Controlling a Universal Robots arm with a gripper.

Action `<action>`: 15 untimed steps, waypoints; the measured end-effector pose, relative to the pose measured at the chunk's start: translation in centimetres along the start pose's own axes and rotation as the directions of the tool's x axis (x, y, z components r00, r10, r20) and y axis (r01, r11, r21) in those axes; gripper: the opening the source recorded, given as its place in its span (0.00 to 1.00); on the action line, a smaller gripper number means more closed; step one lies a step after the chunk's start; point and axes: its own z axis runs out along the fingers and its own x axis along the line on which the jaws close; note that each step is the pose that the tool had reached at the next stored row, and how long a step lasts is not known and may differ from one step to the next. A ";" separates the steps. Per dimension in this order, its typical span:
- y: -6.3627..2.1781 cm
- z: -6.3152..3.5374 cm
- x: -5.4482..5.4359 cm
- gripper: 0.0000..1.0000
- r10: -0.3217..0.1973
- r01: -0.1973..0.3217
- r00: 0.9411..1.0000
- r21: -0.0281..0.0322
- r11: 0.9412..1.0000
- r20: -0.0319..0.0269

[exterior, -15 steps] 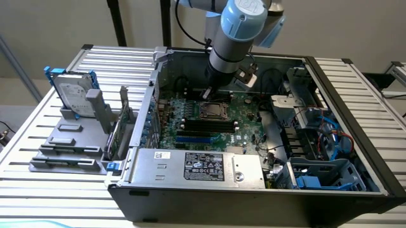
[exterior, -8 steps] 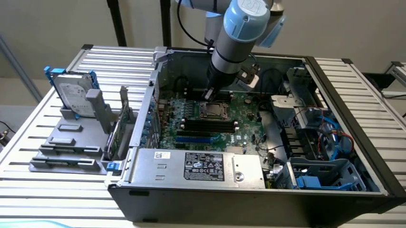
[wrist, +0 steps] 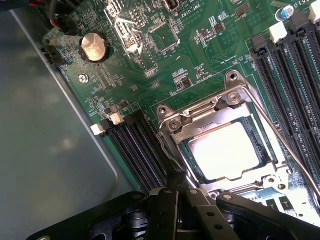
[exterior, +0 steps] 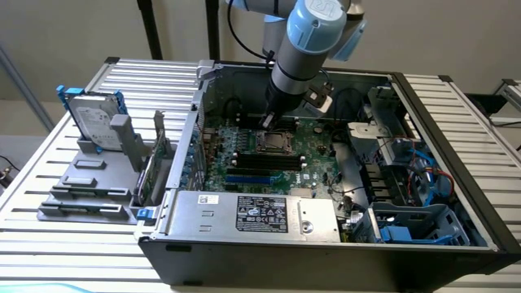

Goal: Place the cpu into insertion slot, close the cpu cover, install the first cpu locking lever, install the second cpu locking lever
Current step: 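Install the first cpu locking lever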

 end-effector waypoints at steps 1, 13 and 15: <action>-0.01 0.01 0.0 0.11 0.000 0.000 1.000 0.000 1.000 0.000; 0.51 -0.04 0.4 0.11 0.000 0.000 1.000 0.000 1.000 0.000; 0.65 -0.06 0.5 0.11 0.000 0.000 1.000 0.000 1.000 0.001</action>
